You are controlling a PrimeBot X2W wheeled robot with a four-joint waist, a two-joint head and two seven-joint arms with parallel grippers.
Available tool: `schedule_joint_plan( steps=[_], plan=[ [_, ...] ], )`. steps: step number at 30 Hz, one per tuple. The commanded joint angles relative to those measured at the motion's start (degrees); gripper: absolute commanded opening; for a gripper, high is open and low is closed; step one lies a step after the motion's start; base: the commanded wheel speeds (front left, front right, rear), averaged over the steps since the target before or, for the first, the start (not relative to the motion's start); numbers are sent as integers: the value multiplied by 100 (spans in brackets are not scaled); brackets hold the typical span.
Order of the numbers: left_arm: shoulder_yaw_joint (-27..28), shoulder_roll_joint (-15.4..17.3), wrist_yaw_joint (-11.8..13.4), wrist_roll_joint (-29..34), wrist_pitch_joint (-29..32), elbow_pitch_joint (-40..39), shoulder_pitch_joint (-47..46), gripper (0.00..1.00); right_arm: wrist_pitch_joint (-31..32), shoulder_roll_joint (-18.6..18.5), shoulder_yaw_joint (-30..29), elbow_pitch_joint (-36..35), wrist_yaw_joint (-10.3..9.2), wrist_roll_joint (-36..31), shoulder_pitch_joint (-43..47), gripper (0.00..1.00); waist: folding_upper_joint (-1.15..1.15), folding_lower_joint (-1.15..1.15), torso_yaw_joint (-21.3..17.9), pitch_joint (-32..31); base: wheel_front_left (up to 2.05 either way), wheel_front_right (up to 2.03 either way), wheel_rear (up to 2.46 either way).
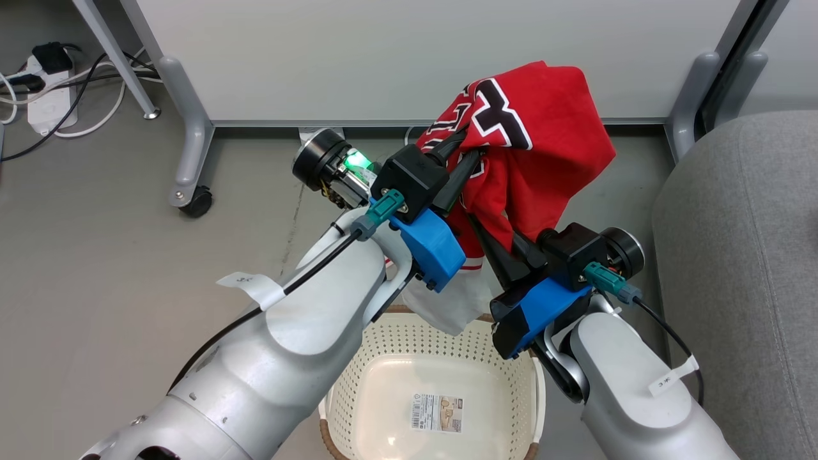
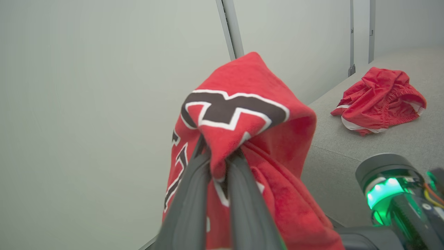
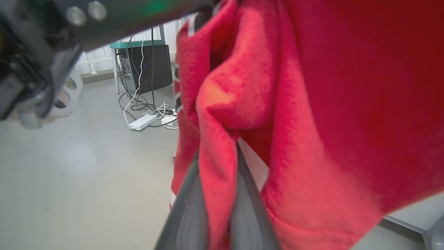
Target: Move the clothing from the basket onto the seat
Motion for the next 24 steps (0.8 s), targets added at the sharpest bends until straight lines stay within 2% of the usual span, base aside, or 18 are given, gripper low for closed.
schedule_joint_plan(
  steps=[1,4,5,6,16,24],
  plan=[
    [13,-13,2,35,-29,21,35,0,-21,13,4,-6,3,34,38,0,0,0,-1,-10,0,0,0],
    [50,-14,50,50,-29,-12,45,0,-21,13,11,-17,3,33,47,0,0,0,1,-26,0,0,0],
    [60,-12,66,62,-29,-41,49,41,-20,13,15,-24,3,34,50,0,0,0,0,-29,0,0,0],
    [62,-14,86,76,-29,-42,64,100,-21,13,19,-31,3,33,55,0,0,0,0,-34,0,0,0],
    [192,31,137,200,-29,-255,156,100,-21,13,-55,-143,3,-16,105,0,0,0,-24,-58,0,0,0],
    [516,237,303,370,-28,-783,497,100,-21,9,-252,-326,3,-119,178,0,0,0,-126,-23,0,0,0]
  ],
)
